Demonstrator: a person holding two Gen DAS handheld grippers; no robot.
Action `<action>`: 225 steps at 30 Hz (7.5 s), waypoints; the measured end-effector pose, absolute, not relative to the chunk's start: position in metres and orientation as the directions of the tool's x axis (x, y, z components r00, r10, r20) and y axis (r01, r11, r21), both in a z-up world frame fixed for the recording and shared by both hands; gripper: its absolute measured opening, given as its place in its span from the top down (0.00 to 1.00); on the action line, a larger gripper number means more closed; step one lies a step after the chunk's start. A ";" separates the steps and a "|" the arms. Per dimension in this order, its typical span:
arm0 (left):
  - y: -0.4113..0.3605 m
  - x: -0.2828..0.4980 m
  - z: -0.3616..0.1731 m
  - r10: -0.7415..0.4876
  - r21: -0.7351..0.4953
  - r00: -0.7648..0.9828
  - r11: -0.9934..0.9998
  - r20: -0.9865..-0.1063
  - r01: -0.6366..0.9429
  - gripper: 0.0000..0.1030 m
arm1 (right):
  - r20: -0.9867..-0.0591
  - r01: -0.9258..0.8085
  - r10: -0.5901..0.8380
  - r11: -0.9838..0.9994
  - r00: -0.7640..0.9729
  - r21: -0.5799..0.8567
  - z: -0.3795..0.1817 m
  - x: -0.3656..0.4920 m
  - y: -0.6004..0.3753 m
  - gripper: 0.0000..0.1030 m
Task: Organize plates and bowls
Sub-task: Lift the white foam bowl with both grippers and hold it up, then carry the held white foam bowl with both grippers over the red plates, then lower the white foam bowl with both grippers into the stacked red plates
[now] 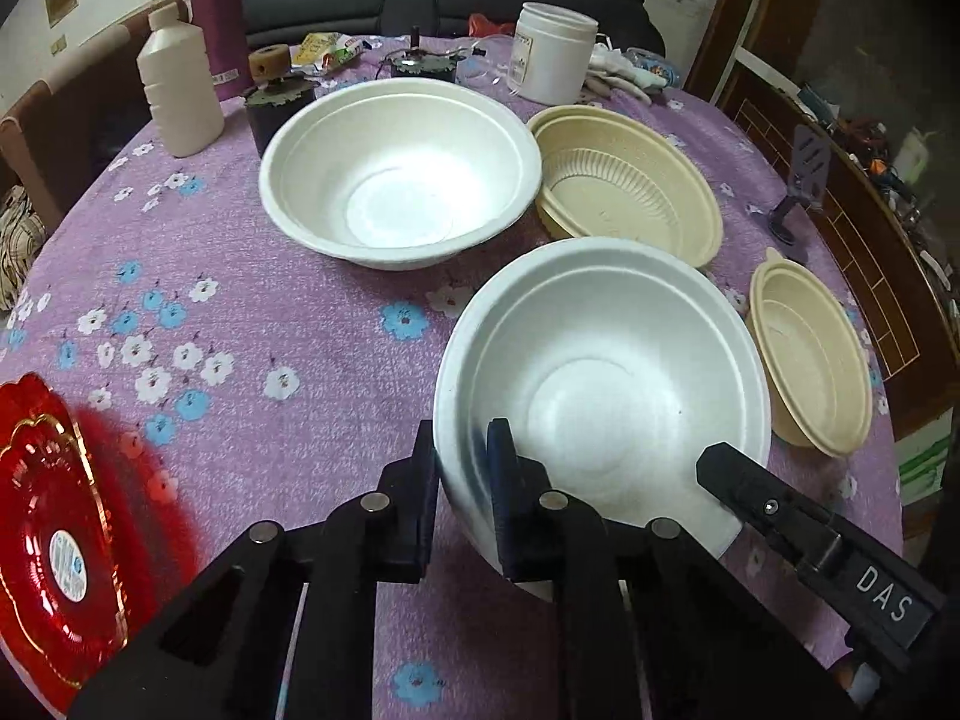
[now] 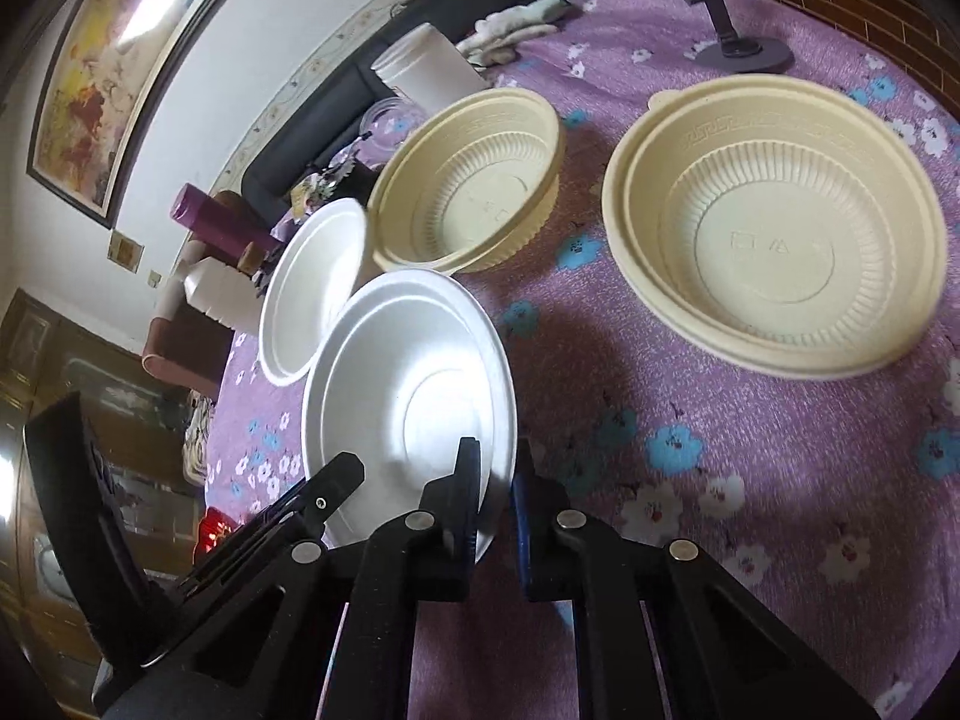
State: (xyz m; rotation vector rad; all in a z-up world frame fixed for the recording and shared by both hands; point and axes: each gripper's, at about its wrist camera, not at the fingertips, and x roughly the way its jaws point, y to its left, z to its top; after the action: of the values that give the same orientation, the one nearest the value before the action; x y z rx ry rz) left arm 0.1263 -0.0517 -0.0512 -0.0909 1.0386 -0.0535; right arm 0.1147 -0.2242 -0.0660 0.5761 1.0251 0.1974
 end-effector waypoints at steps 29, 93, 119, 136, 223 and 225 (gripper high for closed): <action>-0.031 0.071 -0.036 -0.079 -0.099 0.562 0.995 -0.823 -0.005 0.87 | -0.732 0.032 0.399 0.867 0.552 0.497 -0.045 0.054 -0.199 0.90; 0.010 0.019 -0.024 -0.044 -0.103 0.610 0.993 -0.791 -0.063 0.87 | -0.726 -0.074 0.428 0.882 0.538 0.465 -0.035 0.032 -0.156 0.90; 0.067 0.006 -0.003 0.059 -0.091 0.642 0.976 -0.764 -0.197 0.86 | -0.686 -0.226 0.522 0.848 0.506 0.479 -0.012 0.044 -0.093 0.91; 0.116 -0.006 -0.002 0.128 -0.088 0.637 0.951 -0.760 -0.297 0.86 | -0.683 -0.315 0.573 0.820 0.453 0.479 -0.008 0.047 -0.036 0.91; 0.180 -0.012 -0.056 0.171 -0.056 0.502 0.913 -0.848 -0.404 0.84 | -0.792 -0.373 0.549 0.817 0.267 0.440 -0.063 0.063 0.053 0.91; 0.180 -0.013 -0.057 0.171 -0.055 0.501 0.913 -0.849 -0.405 0.84 | -0.792 -0.373 0.549 0.817 0.267 0.440 -0.063 0.064 0.053 0.91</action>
State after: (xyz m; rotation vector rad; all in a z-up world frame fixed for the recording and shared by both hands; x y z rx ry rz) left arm -0.0126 0.1801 -0.0574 -0.2615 0.9888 0.3527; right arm 0.0636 0.0528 -0.0626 0.1785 1.1422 0.6262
